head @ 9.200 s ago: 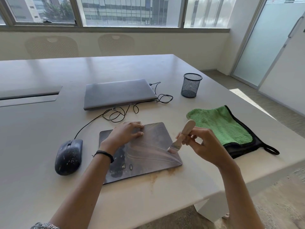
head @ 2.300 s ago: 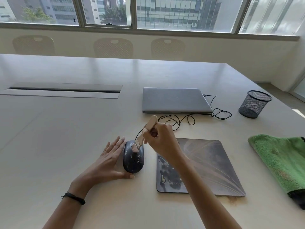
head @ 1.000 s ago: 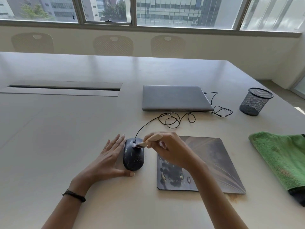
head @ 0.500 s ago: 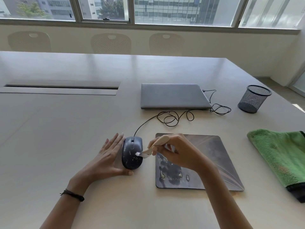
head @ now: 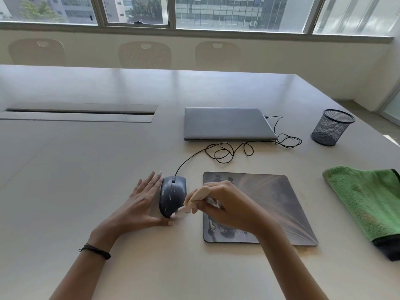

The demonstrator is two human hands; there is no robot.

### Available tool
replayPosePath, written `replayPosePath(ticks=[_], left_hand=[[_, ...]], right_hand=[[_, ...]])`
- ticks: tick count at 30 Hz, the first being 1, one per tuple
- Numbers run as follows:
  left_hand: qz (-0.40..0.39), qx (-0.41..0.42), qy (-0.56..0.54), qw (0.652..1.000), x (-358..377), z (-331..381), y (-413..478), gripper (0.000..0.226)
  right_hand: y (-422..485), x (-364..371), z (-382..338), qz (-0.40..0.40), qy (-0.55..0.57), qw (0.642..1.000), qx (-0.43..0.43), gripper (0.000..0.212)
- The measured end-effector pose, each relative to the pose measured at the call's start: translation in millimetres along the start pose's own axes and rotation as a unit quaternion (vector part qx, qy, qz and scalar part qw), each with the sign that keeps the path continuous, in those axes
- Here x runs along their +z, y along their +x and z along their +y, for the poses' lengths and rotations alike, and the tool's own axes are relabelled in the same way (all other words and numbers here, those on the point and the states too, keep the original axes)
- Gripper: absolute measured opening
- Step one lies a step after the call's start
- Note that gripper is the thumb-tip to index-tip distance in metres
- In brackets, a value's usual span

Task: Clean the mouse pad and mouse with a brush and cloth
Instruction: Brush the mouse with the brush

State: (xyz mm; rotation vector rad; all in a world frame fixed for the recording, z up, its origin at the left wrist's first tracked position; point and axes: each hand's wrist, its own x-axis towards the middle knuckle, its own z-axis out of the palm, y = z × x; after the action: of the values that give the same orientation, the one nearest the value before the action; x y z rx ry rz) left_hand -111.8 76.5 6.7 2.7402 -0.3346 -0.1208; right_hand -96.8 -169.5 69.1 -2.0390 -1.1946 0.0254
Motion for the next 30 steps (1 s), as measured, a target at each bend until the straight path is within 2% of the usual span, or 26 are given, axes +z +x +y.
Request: replayPosePath(ticks=[2, 5, 9, 17, 19, 23, 30], left_hand=[[0.002, -0.002, 0.002, 1.000, -0.3, -1.0, 0.1, 0.140], [0.000, -0.002, -0.002, 1.000, -0.2, -2.8, -0.1, 0.139], [-0.002, 0.000, -0.008, 1.000, -0.5, -3.3, -0.1, 0.138], [0.002, 0.000, -0.019, 1.000, -1.0, -2.3, -0.7, 0.139], [0.000, 0.002, -0.018, 1.000, -1.3, -2.7, -0.7, 0.139], [-0.006, 0.003, -0.025, 1.000, -1.1, -4.3, 0.1, 0.141], [-0.003, 0.002, -0.029, 1.000, -1.7, -3.6, -0.6, 0.144]], right_hand=[[0.5, 2.4, -2.0, -0.007, -0.012, 1.000, -0.010, 0.013], [3.9, 5.7, -0.9, 0.029, -0.027, 0.999, -0.017, 0.014], [5.3, 6.6, -4.2, 0.046, -0.078, 0.995, -0.035, 0.025], [-1.2, 9.1, -12.4, -0.040, -0.058, 0.997, -0.043, 0.025], [-2.5, 9.6, -13.3, -0.034, -0.049, 0.997, -0.044, 0.023], [-1.8, 9.5, -12.7, 0.035, -0.016, 0.998, -0.048, 0.016], [-3.2, 15.2, -3.7, -0.009, -0.007, 1.000, -0.009, 0.013]])
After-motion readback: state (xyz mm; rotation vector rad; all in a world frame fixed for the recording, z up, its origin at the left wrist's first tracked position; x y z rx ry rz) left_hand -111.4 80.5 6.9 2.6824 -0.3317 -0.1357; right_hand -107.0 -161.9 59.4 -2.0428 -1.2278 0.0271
